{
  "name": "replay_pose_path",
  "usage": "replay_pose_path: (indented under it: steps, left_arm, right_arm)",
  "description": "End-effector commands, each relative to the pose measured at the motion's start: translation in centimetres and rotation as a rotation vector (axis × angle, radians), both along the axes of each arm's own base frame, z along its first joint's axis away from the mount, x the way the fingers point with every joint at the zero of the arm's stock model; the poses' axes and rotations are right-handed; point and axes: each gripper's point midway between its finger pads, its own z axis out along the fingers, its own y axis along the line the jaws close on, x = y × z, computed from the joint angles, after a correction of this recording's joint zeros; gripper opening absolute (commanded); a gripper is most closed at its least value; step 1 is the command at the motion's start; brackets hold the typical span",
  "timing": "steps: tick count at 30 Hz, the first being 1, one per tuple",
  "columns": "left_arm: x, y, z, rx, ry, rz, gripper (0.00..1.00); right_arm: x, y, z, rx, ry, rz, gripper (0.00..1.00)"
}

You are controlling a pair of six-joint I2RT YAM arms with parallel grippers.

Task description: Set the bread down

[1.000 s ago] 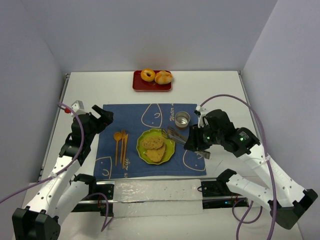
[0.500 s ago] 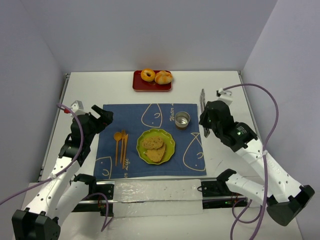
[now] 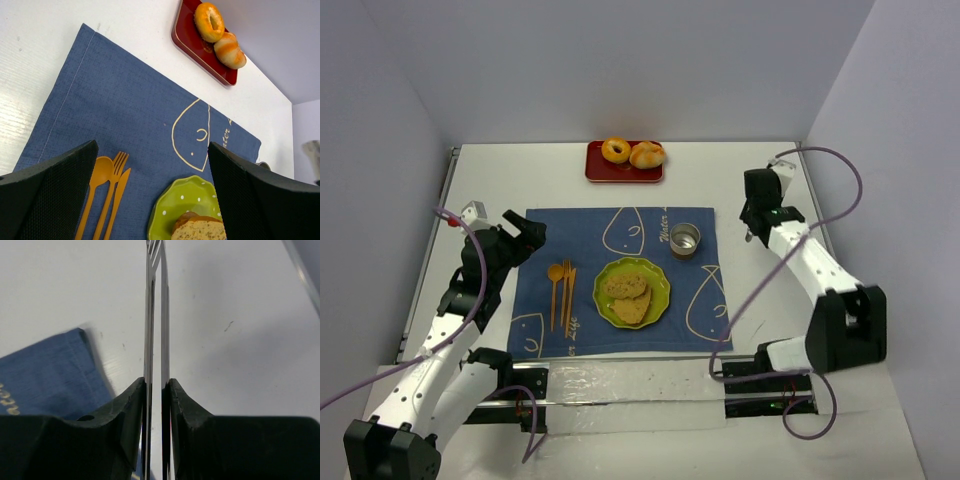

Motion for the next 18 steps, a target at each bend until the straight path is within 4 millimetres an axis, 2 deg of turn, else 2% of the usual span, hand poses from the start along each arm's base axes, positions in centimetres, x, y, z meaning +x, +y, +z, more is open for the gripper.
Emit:
replay_pose_path:
  steps: [1, 2, 3, 6, 8, 15, 18]
  left_arm:
    - [0.3, 0.3, 1.0, -0.003, -0.044, 0.015, 0.99]
    - [0.3, 0.3, 1.0, -0.003, -0.043, 0.016, 0.99]
    - [0.3, 0.3, 1.0, -0.003, -0.044, 0.019, 0.99]
    - [0.3, 0.3, 0.9, -0.001, -0.039, 0.017, 0.99]
    - [0.3, 0.4, 0.9, 0.001, -0.036, 0.024, 0.99]
    - [0.4, 0.5, 0.9, 0.0, -0.037, 0.028, 0.99]
    - [0.3, 0.5, 0.9, 0.001, -0.035, 0.029, 0.99]
  right_arm:
    - [2.8, -0.7, -4.3, -0.02, 0.061, 0.031, 0.33]
    - [2.8, -0.7, -4.7, -0.025, 0.076, 0.036, 0.34]
    - [3.1, -0.9, -6.3, -0.034, 0.12, 0.038, 0.34]
    - [3.2, -1.2, -9.1, -0.045, 0.206, 0.035, 0.35]
    - [3.0, -1.3, -10.0, -0.031, 0.229, 0.036, 0.36]
    - [1.9, -1.2, -11.4, 0.023, 0.282, 0.043, 0.6]
    - [1.4, -1.4, -11.7, 0.027, 0.312, 0.036, 0.65]
